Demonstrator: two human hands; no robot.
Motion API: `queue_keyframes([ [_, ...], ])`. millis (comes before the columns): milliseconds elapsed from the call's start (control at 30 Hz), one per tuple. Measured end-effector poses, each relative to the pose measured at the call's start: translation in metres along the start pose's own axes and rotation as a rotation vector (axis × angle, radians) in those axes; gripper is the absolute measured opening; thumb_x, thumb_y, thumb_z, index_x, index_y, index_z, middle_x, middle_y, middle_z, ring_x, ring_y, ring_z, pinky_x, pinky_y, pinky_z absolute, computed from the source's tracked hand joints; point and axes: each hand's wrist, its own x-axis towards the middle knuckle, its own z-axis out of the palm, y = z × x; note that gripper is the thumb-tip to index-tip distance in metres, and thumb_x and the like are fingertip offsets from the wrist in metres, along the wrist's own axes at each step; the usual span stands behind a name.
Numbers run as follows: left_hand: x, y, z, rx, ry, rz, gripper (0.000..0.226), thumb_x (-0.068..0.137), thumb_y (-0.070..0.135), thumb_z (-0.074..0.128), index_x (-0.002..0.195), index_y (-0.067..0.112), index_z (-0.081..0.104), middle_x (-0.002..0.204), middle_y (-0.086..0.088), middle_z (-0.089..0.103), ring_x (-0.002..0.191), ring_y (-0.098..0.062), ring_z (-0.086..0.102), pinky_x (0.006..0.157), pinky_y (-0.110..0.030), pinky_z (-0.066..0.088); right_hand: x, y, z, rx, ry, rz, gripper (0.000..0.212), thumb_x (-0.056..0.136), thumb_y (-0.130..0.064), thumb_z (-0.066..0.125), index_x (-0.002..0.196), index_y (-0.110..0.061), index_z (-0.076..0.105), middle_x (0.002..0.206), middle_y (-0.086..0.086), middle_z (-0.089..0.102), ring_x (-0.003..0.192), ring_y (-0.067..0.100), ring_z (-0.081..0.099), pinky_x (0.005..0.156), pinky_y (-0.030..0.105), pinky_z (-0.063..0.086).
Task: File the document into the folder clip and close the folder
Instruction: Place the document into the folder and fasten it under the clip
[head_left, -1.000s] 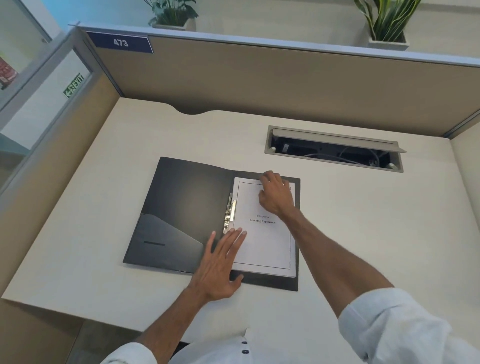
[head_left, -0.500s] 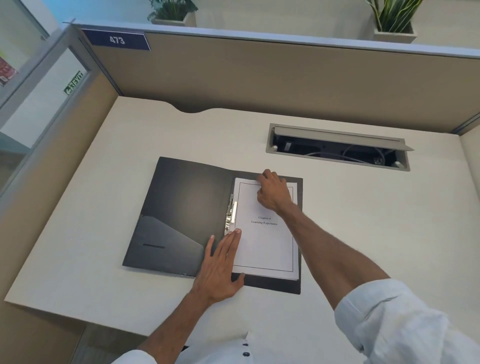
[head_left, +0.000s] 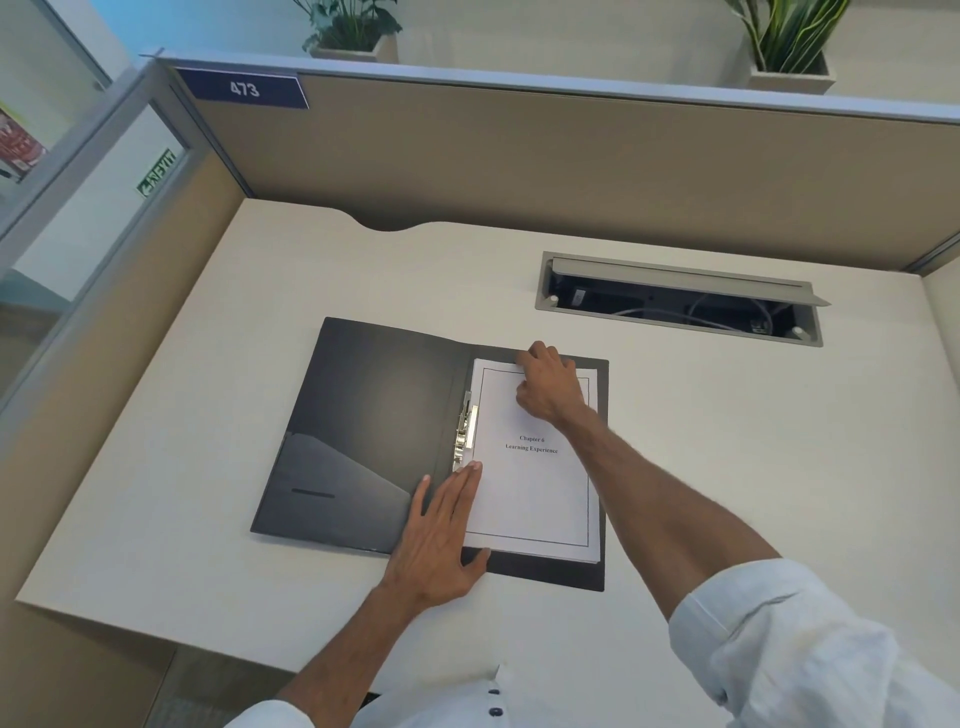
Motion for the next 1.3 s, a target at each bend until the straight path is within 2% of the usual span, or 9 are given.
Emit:
queue_keyframes([
  [133, -0.001, 0.001, -0.002, -0.007, 0.034, 0.019, 0.110, 0.092, 0.062, 0.060, 0.173, 0.024, -0.003, 0.182, 0.009, 0.003, 0.167, -0.016, 0.011, 0.134, -0.063, 0.012, -0.003, 0.001, -0.004, 0.057, 0.022, 0.014, 0.045, 0.088, -0.006, 0.057, 0.132, -0.010, 0.061, 0.129, 0.009, 0.057, 0.119, 0.032, 0.053, 0.101, 0.051, 0.042],
  [233, -0.002, 0.002, -0.003, -0.030, 0.118, 0.007, 0.103, 0.097, 0.060, 0.057, 0.173, 0.022, 0.001, 0.181, 0.007, 0.007, 0.167, -0.015, 0.014, 0.136, -0.056, 0.009, -0.018, 0.006, -0.010, 0.225, 0.160, 0.121, 0.046, 0.087, -0.003, 0.058, 0.133, -0.011, 0.063, 0.129, 0.009, 0.059, 0.118, 0.032, 0.054, 0.095, 0.048, 0.048],
  [300, -0.001, 0.001, 0.000, -0.097, 0.185, -0.057, 0.092, 0.101, 0.059, 0.053, 0.173, 0.020, 0.011, 0.178, 0.004, 0.020, 0.163, -0.019, 0.027, 0.135, -0.052, 0.019, -0.038, 0.012, -0.009, 0.344, 0.279, 0.241, 0.043, 0.088, 0.000, 0.056, 0.129, -0.009, 0.065, 0.126, 0.009, 0.061, 0.116, 0.033, 0.056, 0.090, 0.045, 0.050],
  [400, 0.003, 0.003, 0.004, -0.207, 0.267, -0.241, 0.074, 0.104, 0.053, 0.051, 0.167, 0.021, 0.029, 0.168, -0.002, 0.040, 0.149, -0.023, 0.045, 0.125, -0.048, 0.039, -0.077, 0.021, -0.004, 0.505, 0.337, 0.472, 0.040, 0.090, 0.000, 0.054, 0.128, -0.008, 0.065, 0.128, 0.009, 0.060, 0.121, 0.029, 0.054, 0.089, 0.038, 0.046],
  [500, 0.007, 0.009, 0.005, -0.207, 0.344, -0.339, 0.057, 0.105, 0.042, 0.057, 0.155, 0.019, 0.043, 0.147, -0.003, 0.054, 0.128, -0.022, 0.055, 0.111, -0.047, 0.054, -0.119, 0.023, 0.008, 0.537, 0.354, 0.600, 0.035, 0.088, 0.001, 0.053, 0.120, -0.006, 0.064, 0.120, 0.009, 0.057, 0.116, 0.030, 0.053, 0.081, 0.034, 0.038],
  [567, 0.007, 0.013, 0.004, -0.216, 0.371, -0.369, 0.045, 0.104, 0.035, 0.061, 0.144, 0.019, 0.049, 0.132, -0.002, 0.055, 0.113, -0.022, 0.057, 0.098, -0.047, 0.058, -0.142, 0.022, 0.014, 0.539, 0.378, 0.646, 0.033, 0.087, 0.002, 0.052, 0.116, -0.008, 0.064, 0.119, 0.007, 0.056, 0.111, 0.029, 0.054, 0.080, 0.034, 0.039],
  [800, 0.006, 0.016, 0.006, -0.256, 0.354, -0.408, 0.032, 0.103, 0.030, 0.062, 0.131, 0.016, 0.057, 0.116, -0.002, 0.058, 0.103, -0.025, 0.060, 0.089, -0.046, 0.058, -0.184, 0.016, 0.020, 0.609, 0.376, 0.719, 0.029, 0.089, 0.000, 0.050, 0.111, -0.009, 0.066, 0.112, 0.003, 0.053, 0.097, 0.032, 0.062, 0.085, 0.040, 0.051],
  [1033, 0.002, 0.021, 0.007, -0.285, 0.350, -0.420, 0.026, 0.102, 0.025, 0.062, 0.126, 0.015, 0.061, 0.115, -0.003, 0.060, 0.107, -0.026, 0.059, 0.092, -0.046, 0.057, -0.199, 0.006, 0.024, 0.557, 0.284, 0.724, 0.026, 0.088, -0.004, 0.051, 0.110, -0.004, 0.066, 0.111, 0.008, 0.053, 0.094, 0.036, 0.062, 0.079, 0.039, 0.051],
  [1300, -0.003, 0.029, 0.013, -0.278, 0.367, -0.424, 0.022, 0.102, 0.022, 0.062, 0.121, 0.012, 0.063, 0.111, -0.005, 0.059, 0.105, -0.027, 0.058, 0.086, -0.046, 0.057, -0.202, -0.002, 0.023, 0.541, 0.253, 0.732, 0.028, 0.088, -0.006, 0.050, 0.113, -0.004, 0.063, 0.113, 0.007, 0.050, 0.098, 0.035, 0.059, 0.076, 0.037, 0.048],
])
